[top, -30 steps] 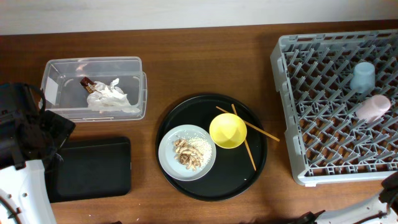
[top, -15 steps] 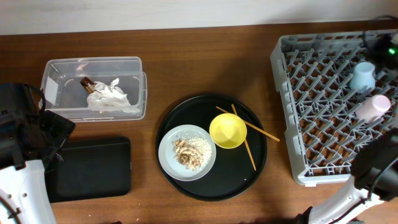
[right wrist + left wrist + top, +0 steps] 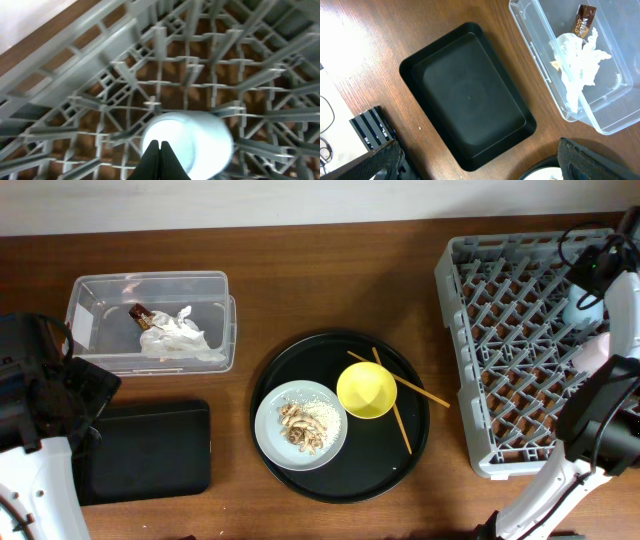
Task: Sort waste into correct bins and load items into the dishwasher rack
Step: 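Raise the right gripper out of the rack and swing toward the tray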
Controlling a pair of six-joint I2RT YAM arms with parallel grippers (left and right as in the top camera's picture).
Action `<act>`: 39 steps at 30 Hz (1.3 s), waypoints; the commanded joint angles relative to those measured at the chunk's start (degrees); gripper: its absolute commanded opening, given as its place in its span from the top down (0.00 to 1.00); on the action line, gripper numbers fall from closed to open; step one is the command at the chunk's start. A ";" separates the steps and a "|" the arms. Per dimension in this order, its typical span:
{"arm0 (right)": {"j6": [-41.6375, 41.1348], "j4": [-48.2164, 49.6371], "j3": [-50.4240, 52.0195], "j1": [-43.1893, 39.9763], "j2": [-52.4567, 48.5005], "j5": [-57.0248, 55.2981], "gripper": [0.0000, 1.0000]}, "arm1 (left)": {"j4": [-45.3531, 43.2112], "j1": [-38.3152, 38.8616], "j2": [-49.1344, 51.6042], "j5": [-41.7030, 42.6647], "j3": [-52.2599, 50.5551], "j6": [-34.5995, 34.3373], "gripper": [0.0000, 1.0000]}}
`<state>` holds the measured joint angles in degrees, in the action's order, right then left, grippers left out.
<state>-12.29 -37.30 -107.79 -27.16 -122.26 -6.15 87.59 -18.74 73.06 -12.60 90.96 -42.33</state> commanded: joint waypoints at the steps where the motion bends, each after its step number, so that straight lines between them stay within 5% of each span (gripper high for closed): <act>1: -0.90 -1.20 -0.39 -1.53 0.07 -2.51 0.96 | 0.09 -0.28 -0.66 -0.22 -0.11 -0.52 0.01; 17: -0.02 0.13 -0.39 -3.26 0.07 10.64 0.96 | 0.09 -0.28 -0.66 -0.22 -0.13 -0.52 0.01; 27: -0.26 -3.52 0.28 -3.72 -3.23 -1.31 0.96 | 0.09 -0.28 -0.66 -0.22 -0.11 -0.52 0.01; 39: -6.99 -16.15 -0.68 -4.61 15.41 -0.61 0.96 | 0.09 -0.28 -0.66 -0.22 -0.13 -0.52 0.01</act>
<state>-15.49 -50.33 -108.09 -32.34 -117.56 -6.28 87.59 -18.74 73.06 -12.60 90.96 -42.30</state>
